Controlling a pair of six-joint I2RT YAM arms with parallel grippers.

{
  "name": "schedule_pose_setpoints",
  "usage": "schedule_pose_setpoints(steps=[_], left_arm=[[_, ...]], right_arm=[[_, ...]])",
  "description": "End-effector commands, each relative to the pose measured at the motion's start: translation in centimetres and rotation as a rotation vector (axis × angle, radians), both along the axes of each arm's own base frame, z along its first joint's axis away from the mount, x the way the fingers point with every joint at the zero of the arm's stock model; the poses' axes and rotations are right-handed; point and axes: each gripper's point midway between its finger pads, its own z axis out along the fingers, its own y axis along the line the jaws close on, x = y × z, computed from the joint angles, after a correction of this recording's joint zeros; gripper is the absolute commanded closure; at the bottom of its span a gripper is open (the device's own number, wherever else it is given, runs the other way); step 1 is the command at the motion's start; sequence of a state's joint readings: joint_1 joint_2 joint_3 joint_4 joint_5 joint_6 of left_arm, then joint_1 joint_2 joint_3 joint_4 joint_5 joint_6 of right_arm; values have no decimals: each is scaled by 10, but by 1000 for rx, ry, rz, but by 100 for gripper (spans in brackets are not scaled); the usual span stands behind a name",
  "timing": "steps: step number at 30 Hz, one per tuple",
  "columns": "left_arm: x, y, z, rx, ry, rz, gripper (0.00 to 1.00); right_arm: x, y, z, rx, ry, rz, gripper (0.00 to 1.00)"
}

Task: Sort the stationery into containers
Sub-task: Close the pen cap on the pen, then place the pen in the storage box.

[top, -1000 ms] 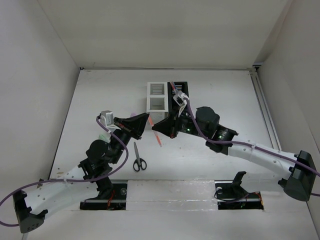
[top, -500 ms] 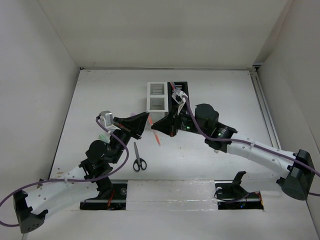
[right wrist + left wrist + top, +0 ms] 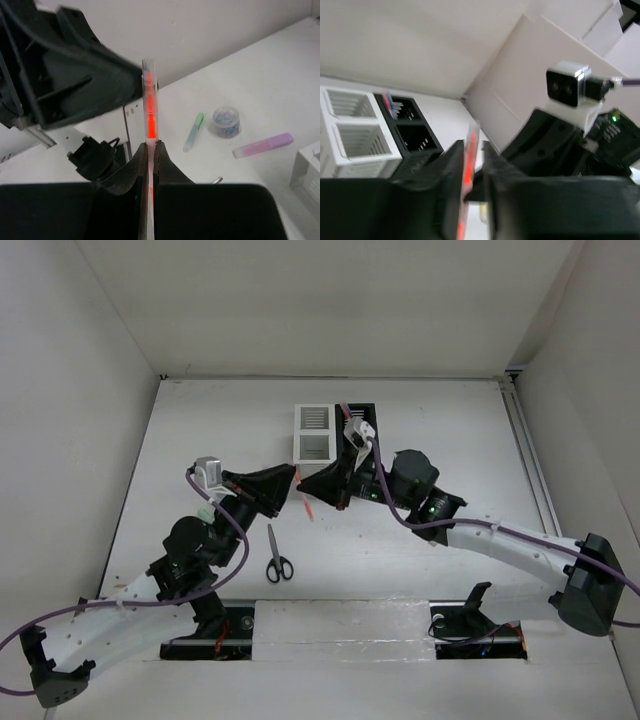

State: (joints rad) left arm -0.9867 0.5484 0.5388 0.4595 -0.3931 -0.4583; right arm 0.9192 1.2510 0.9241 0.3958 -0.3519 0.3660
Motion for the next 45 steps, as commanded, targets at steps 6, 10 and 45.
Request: schedule_pose_setpoints(steps=[6,10,45], left_arm=[[-26,-2,6,0,7,-121,34],[-38,16,34,-79,-39,-124,10],[-10,32,-56,132,340,91,0]], right_arm=[[12,-2,56,187,-182,-68,100],[18,1,48,172,-167,-88,100],[291,-99,-18,-105,-434,-422,100]])
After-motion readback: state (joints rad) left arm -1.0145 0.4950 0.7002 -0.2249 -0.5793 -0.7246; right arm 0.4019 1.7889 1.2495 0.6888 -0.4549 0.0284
